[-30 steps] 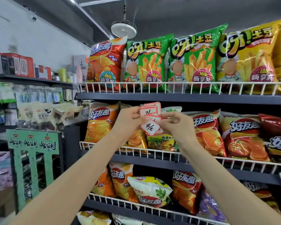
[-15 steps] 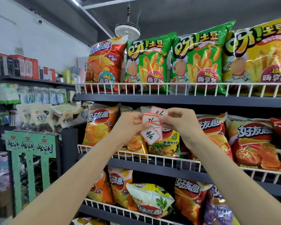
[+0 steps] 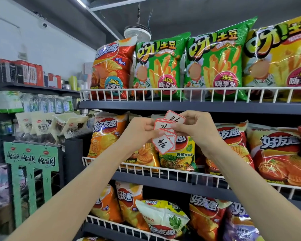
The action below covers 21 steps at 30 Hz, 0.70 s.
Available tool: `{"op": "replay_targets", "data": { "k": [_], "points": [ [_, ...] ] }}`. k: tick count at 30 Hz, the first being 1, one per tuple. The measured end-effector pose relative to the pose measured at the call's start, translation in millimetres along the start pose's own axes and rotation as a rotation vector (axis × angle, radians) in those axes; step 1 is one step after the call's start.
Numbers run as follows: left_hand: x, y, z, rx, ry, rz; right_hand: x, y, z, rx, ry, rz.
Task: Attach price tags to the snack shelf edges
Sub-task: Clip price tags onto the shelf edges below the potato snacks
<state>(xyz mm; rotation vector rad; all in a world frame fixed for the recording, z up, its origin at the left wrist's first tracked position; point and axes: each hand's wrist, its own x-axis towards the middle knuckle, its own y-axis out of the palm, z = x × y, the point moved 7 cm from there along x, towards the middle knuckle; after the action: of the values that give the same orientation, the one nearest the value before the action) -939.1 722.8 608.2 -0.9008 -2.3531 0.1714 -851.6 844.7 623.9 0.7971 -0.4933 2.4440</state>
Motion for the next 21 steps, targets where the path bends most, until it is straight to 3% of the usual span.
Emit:
{"op": "replay_targets", "data": {
  "k": [7,13,21],
  "points": [
    [0.4,7.8,-3.7,-0.025,0.003,0.031,-1.4,-8.8,-13.9,0.265,0.145,-0.031],
    [6.0,12.4,-2.2,0.025,-0.006,0.030,-3.1,-12.4,-5.7,0.004,0.084,-0.012],
    [18.2,16.3,-14.9,0.038,0.047,0.012,4.4,-33.7,2.0,0.042,0.089,-0.103]
  ]
}}
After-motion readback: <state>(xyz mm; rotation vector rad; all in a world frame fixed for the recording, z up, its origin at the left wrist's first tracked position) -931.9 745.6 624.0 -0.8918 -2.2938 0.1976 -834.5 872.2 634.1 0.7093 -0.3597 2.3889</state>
